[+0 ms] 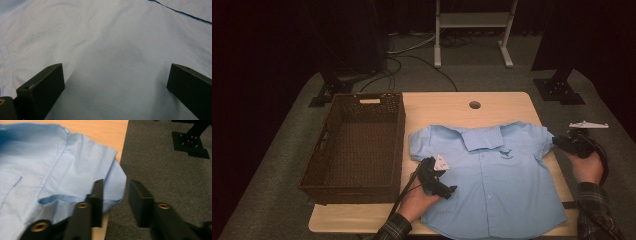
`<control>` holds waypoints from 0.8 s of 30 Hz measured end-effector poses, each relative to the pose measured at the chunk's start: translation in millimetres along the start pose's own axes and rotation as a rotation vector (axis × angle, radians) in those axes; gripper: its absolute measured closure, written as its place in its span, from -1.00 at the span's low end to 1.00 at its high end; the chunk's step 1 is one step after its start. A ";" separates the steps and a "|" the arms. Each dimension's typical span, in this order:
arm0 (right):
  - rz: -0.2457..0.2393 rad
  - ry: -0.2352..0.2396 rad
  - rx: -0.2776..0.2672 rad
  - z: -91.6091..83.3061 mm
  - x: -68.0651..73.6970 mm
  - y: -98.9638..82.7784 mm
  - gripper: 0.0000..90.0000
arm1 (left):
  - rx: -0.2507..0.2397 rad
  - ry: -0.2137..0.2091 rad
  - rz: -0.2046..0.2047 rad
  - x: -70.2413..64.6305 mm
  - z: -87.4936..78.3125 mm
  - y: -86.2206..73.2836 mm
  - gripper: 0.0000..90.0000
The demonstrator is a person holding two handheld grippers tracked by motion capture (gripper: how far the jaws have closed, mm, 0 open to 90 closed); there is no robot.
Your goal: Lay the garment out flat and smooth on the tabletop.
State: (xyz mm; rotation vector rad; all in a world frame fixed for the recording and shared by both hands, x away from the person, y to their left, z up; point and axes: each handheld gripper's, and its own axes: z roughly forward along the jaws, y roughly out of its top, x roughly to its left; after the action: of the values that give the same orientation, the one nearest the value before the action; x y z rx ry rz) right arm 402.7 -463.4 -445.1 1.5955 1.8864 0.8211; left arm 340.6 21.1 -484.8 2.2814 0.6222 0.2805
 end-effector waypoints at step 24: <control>-0.124 0.143 -0.030 -9.9 65.2 18.3 -0.95 | 0.000 0.000 -0.001 0.0 0.0 0.0 -1.00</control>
State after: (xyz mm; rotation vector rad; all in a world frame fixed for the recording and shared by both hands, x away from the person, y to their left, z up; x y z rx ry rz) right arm 397.1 -398.0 -425.7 1.4189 2.0398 0.9270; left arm 340.5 21.1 -484.8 2.2812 0.6230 0.2803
